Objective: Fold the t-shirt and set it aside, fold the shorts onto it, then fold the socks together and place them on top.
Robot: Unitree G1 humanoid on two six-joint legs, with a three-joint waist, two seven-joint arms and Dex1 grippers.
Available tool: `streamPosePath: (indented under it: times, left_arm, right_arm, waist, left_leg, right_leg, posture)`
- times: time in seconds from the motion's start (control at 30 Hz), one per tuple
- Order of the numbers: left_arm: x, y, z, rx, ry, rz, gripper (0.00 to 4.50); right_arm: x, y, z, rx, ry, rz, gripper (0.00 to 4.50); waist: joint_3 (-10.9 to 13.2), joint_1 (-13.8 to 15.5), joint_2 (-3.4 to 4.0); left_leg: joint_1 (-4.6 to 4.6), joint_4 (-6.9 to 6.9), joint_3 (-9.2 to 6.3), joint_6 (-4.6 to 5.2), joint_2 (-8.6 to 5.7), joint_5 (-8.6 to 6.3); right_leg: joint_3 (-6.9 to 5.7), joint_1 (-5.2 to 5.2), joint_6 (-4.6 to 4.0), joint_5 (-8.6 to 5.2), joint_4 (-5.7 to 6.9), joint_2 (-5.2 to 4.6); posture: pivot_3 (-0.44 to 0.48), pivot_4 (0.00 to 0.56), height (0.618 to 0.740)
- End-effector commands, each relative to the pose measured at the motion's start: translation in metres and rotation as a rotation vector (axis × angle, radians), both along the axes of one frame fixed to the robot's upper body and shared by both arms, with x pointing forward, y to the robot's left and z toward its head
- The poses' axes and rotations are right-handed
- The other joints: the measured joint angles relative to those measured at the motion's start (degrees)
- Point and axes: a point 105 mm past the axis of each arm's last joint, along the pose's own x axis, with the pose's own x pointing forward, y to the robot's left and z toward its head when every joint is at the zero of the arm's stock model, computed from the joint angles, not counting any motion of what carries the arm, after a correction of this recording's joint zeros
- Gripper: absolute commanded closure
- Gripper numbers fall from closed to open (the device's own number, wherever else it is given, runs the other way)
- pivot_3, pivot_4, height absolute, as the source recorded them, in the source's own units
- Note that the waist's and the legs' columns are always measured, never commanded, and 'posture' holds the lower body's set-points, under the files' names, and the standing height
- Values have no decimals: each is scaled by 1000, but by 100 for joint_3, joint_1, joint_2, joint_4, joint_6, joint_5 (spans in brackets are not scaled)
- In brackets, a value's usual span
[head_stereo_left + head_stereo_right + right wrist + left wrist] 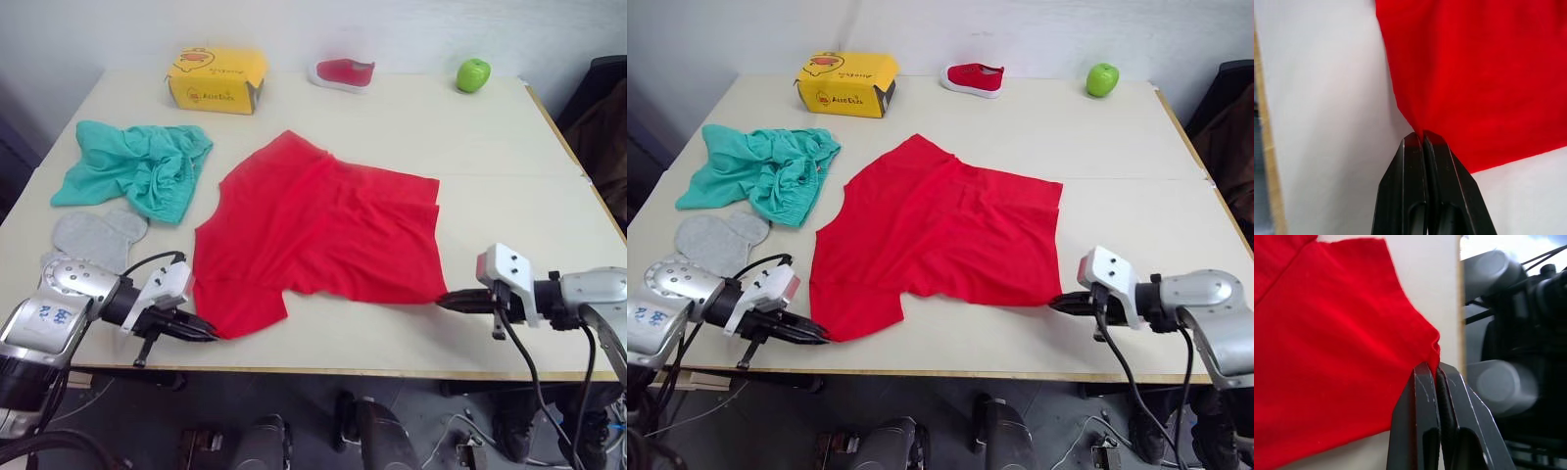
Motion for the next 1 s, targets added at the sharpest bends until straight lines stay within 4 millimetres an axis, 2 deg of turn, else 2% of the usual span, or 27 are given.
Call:
streamPosePath:
  times: [0.03, 0.33, 0.47, 0.53, 0.7, 0.83, 1.0]
  left_arm:
    - [-14, -6, 10, -37, 9, -31, 4485]
    - [-52, -9, 19, -57, 140, -68, 4485]
    - [-68, -7, 27, -79, 226, -87, 4485]
    - [-57, -9, 33, -125, 209, -43, 4485]
    - [-4, -13, 47, -244, 130, 94, 4485]
    - [38, -15, 42, -257, 45, 179, 4485]
    - [69, -13, 34, -255, 0, 262, 4485]
  right_arm:
    - [-13, -11, 8, -24, -12, 37, 4500]
    - [-59, -18, 14, 22, 139, 107, 4500]
    - [-65, -18, 18, 43, 154, 108, 4500]
    - [-65, -19, 19, 65, 180, 97, 4500]
    - [-59, -21, 23, 178, 344, 32, 4500]
    - [-42, -21, 21, 254, 414, -52, 4500]
    - [-20, -17, 13, 304, 489, -150, 4500]
  waist:
    - [0, 4, 0]
    - [3, 3, 4]
    - [5, 3, 8]
    - [6, 10, 10]
    - [7, 35, 13]
    - [6, 10, 11]
    - [6, -13, 10]
  left_leg:
    - [1, 0, 0, 0, 0, 0]
    - [17, 0, -5, -2, 9, -3]
    - [36, -3, -6, -6, 13, -9]
    - [45, -4, -7, -6, 13, -11]
    - [53, -3, -5, -5, 7, -11]
    - [54, -4, 1, -5, 6, -11]
    - [60, -3, 13, -9, 11, -10]
  right_leg:
    - [0, 2, 0, 0, -1, 1]
    - [-1, 23, 0, 0, -11, 8]
    - [1, 39, -2, -2, -29, 9]
    - [1, 48, -2, -3, -40, 9]
    - [3, 56, -3, -3, -29, 8]
    - [0, 57, -3, -2, -9, 14]
    - [4, 55, -5, -4, 1, 19]
  posture:
    - [0, 150, 740]
    - [0, 150, 740]
    - [0, 150, 740]
    - [0, 150, 740]
    - [0, 150, 740]
    - [0, 150, 740]
    - [0, 150, 740]
